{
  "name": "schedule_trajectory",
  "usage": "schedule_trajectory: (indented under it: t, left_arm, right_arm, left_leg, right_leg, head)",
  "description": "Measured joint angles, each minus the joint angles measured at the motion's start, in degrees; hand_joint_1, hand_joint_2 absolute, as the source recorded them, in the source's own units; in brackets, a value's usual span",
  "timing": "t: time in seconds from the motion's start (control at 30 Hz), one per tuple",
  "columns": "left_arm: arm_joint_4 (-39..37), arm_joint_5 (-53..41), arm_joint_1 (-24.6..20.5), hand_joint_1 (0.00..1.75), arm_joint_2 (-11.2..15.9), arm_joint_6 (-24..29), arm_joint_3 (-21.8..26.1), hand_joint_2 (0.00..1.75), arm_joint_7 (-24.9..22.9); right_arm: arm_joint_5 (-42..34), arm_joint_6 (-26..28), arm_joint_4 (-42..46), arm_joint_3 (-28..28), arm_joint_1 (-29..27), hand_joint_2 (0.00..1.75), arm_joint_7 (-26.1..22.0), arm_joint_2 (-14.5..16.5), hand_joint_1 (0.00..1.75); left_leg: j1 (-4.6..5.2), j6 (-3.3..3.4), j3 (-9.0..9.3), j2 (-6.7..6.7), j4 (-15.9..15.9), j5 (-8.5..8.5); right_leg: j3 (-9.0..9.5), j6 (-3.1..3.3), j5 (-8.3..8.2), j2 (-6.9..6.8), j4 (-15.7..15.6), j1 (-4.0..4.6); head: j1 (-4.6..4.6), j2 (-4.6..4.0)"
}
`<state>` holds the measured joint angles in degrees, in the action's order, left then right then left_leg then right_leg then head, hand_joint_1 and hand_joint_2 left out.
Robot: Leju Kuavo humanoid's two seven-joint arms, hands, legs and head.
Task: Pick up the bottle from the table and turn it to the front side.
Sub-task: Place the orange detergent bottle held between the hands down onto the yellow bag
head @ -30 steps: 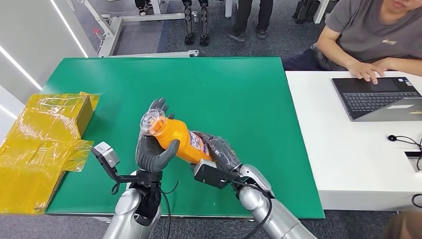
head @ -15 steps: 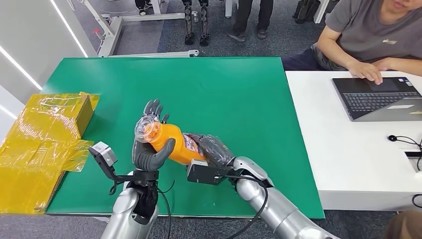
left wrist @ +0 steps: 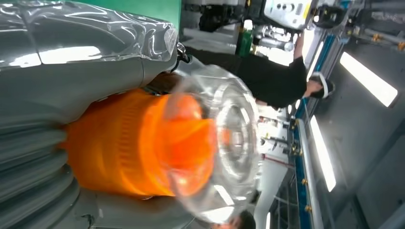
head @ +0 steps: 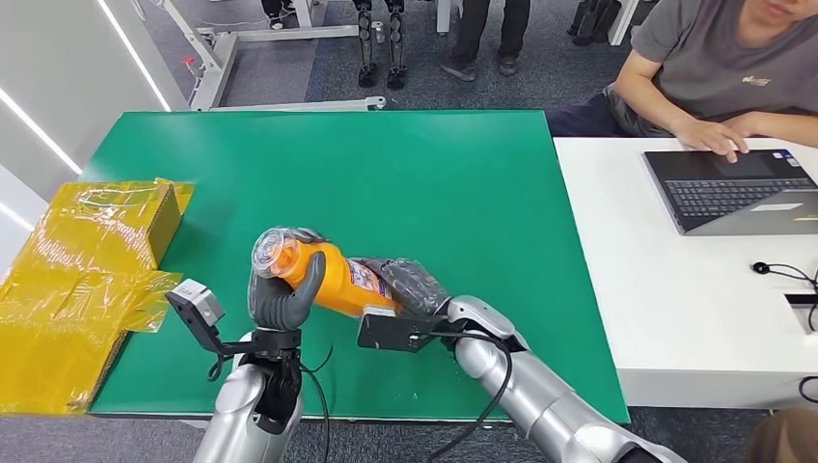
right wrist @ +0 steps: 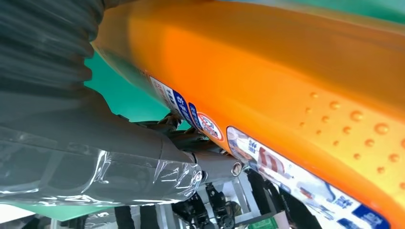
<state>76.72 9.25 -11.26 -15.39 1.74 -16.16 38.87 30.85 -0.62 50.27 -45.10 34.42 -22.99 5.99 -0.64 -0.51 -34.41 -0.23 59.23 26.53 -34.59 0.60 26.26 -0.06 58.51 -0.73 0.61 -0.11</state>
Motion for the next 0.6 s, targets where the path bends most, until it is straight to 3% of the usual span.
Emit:
schedule_trajectory:
  t: [0.13, 0.17, 0.3, 0.37, 0.6]
  left_arm:
    - [0.02, -0.35, 0.01, 1.75, 0.00, 0.67, 0.79, 1.75, 0.23]
    - [0.02, -0.41, 0.01, 1.75, 0.00, 0.80, 0.99, 1.75, 0.30]
    - [0.10, -0.70, 0.02, 1.75, -0.08, 1.03, 1.66, 1.75, 0.66]
    - [0.20, -0.83, 0.03, 1.75, -0.16, 1.07, 1.91, 1.75, 0.70]
    - [0.71, -0.91, 0.10, 1.75, -0.76, 1.22, 2.14, 1.75, 0.70]
  right_arm:
    - [0.37, -0.23, -1.10, -0.21, 0.65, 1.75, -0.26, 0.48, 1.75]
    - [0.41, -0.11, -1.37, -0.23, 0.83, 1.75, -0.32, 0.64, 1.64]
    - [0.53, 1.35, -2.25, -0.23, 1.27, 1.75, -0.45, 1.43, 0.13]
    - [0.05, 2.83, -2.31, -0.21, 1.24, 1.75, -0.70, 1.95, 0.00]
    - [-2.97, 9.54, 0.06, 0.76, -0.04, 1.75, -1.84, 4.04, 0.00]
  left_leg:
    - [0.00, 0.00, 0.00, 0.00, 0.00, 0.00]
    - [0.00, 0.00, 0.00, 0.00, 0.00, 0.00]
    - [0.00, 0.00, 0.00, 0.00, 0.00, -0.01]
    - [0.00, -0.01, 0.00, 0.00, 0.00, 0.00]
    - [0.00, -0.01, 0.00, 0.00, 0.00, 0.00]
  right_leg:
    - [0.00, 0.00, 0.00, 0.00, 0.01, 0.00]
    - [0.00, 0.00, 0.00, 0.00, 0.01, 0.00]
    - [0.00, 0.00, 0.00, 0.00, 0.02, 0.00]
    - [-0.01, 0.00, 0.00, 0.01, 0.02, 0.00]
    - [-0.01, 0.01, 0.01, 0.00, 0.01, 0.00]
  head:
    - [0.01, 0.00]
    - [0.01, 0.00]
    - [0.00, 0.00]
    - [0.00, 0.00]
    - [0.00, 0.00]
